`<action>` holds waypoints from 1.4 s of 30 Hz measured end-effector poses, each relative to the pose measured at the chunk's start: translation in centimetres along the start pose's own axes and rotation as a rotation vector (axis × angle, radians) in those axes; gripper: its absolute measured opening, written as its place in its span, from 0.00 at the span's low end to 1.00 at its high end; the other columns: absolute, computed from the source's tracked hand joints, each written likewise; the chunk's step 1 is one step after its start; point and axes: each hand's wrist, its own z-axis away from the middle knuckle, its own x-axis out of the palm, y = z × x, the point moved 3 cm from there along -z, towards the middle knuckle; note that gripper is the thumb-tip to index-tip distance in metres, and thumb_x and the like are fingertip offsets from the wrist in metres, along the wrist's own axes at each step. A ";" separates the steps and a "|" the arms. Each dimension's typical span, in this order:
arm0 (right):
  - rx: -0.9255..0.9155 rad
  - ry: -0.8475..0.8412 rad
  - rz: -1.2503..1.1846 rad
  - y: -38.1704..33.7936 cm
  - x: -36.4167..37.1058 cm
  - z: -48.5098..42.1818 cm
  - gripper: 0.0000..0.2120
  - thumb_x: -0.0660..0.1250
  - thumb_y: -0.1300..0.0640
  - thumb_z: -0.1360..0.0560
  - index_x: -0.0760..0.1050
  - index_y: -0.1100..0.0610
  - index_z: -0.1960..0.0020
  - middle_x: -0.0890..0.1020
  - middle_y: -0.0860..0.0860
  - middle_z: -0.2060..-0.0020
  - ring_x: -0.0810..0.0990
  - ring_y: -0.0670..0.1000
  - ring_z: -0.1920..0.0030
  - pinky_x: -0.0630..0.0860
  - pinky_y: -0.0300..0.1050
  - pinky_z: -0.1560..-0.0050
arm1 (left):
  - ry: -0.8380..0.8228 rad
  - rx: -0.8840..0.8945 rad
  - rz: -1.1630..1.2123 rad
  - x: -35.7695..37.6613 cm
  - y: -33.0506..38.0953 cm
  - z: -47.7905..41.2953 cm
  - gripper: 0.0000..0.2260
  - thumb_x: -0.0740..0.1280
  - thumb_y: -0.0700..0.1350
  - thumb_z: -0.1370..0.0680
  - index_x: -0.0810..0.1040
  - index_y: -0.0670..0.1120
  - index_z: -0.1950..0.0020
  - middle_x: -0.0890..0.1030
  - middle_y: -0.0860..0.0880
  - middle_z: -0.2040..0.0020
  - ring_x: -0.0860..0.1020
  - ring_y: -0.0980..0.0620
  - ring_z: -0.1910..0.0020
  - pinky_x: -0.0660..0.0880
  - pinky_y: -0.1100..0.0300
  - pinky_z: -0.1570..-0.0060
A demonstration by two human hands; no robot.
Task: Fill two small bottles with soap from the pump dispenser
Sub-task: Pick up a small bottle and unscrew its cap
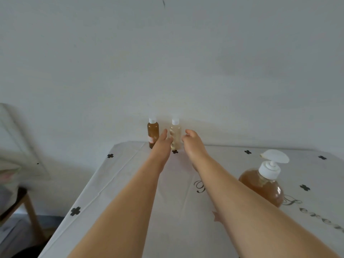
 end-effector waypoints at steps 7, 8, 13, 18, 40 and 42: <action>-0.020 -0.035 -0.077 0.5 1.1 -0.3 0.19 0.58 0.53 0.17 0.71 0.49 0.27 0.79 0.48 0.36 0.77 0.50 0.39 0.71 0.44 0.42 | -0.028 0.039 0.067 0.1 0.3 0.4 0.17 0.56 0.45 0.17 0.72 0.49 0.28 0.78 0.50 0.38 0.75 0.52 0.36 0.70 0.56 0.35; -0.019 -0.024 -0.079 0.5 1.1 -0.1 0.18 0.58 0.54 0.17 0.72 0.50 0.28 0.80 0.48 0.37 0.78 0.50 0.40 0.72 0.45 0.42 | -0.020 0.053 0.072 0.1 0.5 0.8 0.15 0.56 0.44 0.16 0.74 0.49 0.31 0.80 0.52 0.45 0.77 0.54 0.43 0.72 0.60 0.42; -0.038 -0.027 -0.069 0.3 0.9 1.9 0.21 0.54 0.62 0.19 0.71 0.51 0.28 0.81 0.50 0.41 0.79 0.51 0.43 0.74 0.46 0.41 | 0.041 0.101 0.101 -0.3 0.6 2.2 0.15 0.58 0.45 0.18 0.76 0.48 0.33 0.80 0.50 0.48 0.76 0.52 0.50 0.72 0.55 0.44; -0.060 -0.034 -0.085 0.3 0.1 4.1 0.21 0.54 0.62 0.18 0.72 0.51 0.28 0.78 0.49 0.45 0.78 0.50 0.48 0.74 0.46 0.45 | 0.083 0.142 0.071 -0.5 0.7 4.8 0.15 0.61 0.46 0.17 0.76 0.51 0.31 0.82 0.51 0.45 0.79 0.50 0.48 0.75 0.53 0.41; -0.135 -0.051 0.135 2.1 -6.4 14.6 0.14 0.52 0.55 0.14 0.76 0.57 0.43 0.84 0.55 0.52 0.85 0.55 0.52 0.83 0.52 0.45 | 0.095 0.217 -0.184 2.2 -0.3 17.1 0.15 0.75 0.47 0.26 0.76 0.53 0.41 0.81 0.52 0.44 0.78 0.55 0.50 0.73 0.61 0.55; -0.187 -0.020 0.192 1.3 -7.2 15.2 0.15 0.54 0.50 0.15 0.76 0.57 0.47 0.84 0.53 0.54 0.84 0.54 0.53 0.81 0.53 0.46 | 0.150 0.237 -0.260 2.4 0.1 17.5 0.17 0.75 0.48 0.26 0.76 0.54 0.39 0.79 0.52 0.44 0.76 0.55 0.51 0.71 0.62 0.58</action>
